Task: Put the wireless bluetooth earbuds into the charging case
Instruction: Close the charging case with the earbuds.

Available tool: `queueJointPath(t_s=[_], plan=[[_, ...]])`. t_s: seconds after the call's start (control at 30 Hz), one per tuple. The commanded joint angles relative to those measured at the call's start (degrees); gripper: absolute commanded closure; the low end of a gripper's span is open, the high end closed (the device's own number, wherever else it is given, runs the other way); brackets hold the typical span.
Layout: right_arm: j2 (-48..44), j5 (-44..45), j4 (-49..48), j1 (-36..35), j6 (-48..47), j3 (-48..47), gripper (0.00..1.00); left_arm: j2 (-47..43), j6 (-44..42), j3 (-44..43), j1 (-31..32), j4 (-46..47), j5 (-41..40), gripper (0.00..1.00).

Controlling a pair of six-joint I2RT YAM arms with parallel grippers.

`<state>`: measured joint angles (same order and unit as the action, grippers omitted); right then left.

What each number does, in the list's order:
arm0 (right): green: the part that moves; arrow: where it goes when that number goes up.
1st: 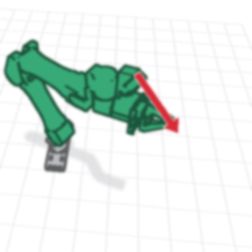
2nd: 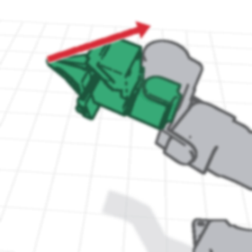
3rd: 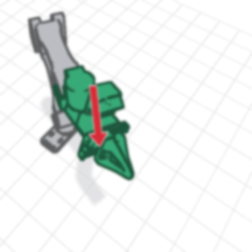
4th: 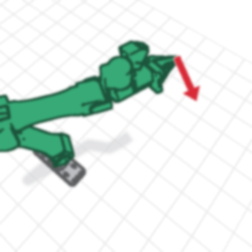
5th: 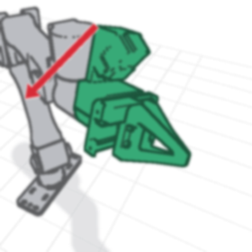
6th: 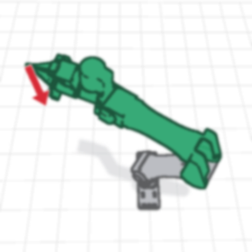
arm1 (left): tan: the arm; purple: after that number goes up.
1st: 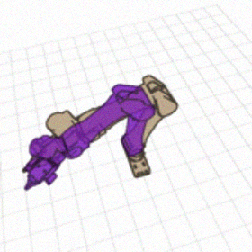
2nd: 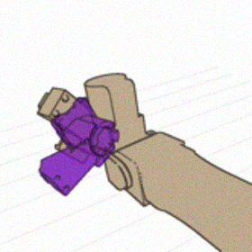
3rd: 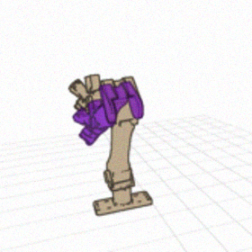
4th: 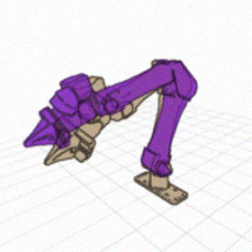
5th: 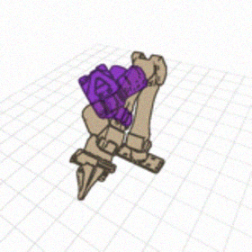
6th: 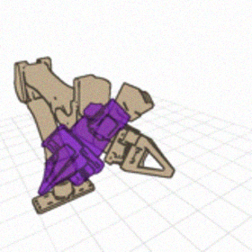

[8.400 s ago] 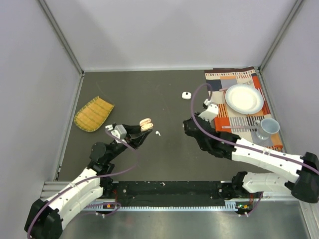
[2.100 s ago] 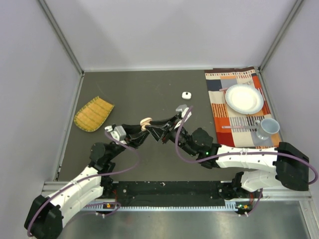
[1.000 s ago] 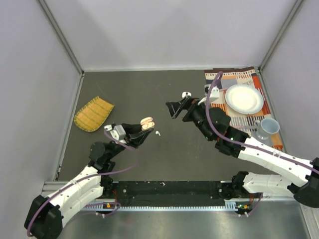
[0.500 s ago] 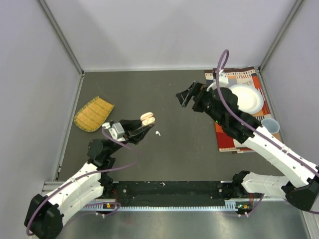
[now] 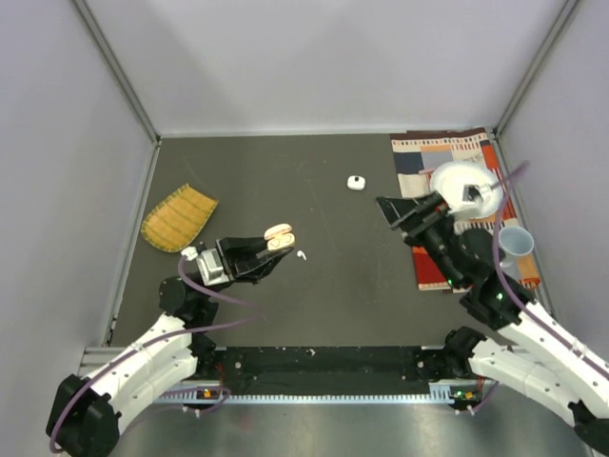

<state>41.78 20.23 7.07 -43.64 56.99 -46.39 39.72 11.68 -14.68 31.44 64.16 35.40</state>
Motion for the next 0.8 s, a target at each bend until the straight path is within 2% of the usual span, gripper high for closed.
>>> queueJointPath(t_s=[0.0, 0.07, 0.1, 0.13, 0.17, 0.27, 0.43, 0.57, 0.7, 0.77], plan=[[-6.1, 0.07, -18.91, 0.48, -6.5, 3.02, 0.01, -0.44, 0.8, -0.26, 0.11, 2.64, 0.9, 1.0], [-0.15, -0.63, -6.51, 0.48, -10.56, -5.42, 0.01, 0.35, 0.89, -0.79, 0.2, 2.29, 1.16, 1.0], [2.49, -0.98, -0.54, 0.48, -13.89, -14.25, 0.01, 0.7, 0.97, -0.88, 0.2, 2.28, 1.25, 1.0], [5.13, -1.07, 9.27, 0.48, -14.62, -17.91, 0.01, 0.88, 1.15, -1.05, 0.2, 2.46, 1.43, 1.0], [9.59, -1.33, 11.71, 0.48, -15.93, -20.64, 0.01, 1.66, 1.24, -1.23, 0.2, 2.63, 1.52, 1.0], [12.97, -2.64, 12.97, 0.48, -16.21, -22.69, 0.01, 2.46, 1.33, -1.58, 0.2, 2.9, 1.6, 1.0], [17.89, -15.29, 11.66, 0.48, -18.84, -24.8, 0.01, 1.85, 1.33, -1.67, 0.2, 1.85, 1.25, 1.0], [20.97, -19.87, 11.3, 0.48, -19.72, -26.38, 0.01, 2.2, 1.24, -1.67, 0.2, 0.88, 1.69, 1.0], [25.45, -30.74, 11.3, 0.48, -20.52, -29.45, 0.01, 2.9, 3.34, -1.85, 0.2, 0.88, 3.27, 1.0], [27.56, -33.05, 11.3, 0.48, -19.99, -29.81, 0.01, 3.16, 3.7, -1.76, 0.2, 0.88, 3.54, 1.0]])
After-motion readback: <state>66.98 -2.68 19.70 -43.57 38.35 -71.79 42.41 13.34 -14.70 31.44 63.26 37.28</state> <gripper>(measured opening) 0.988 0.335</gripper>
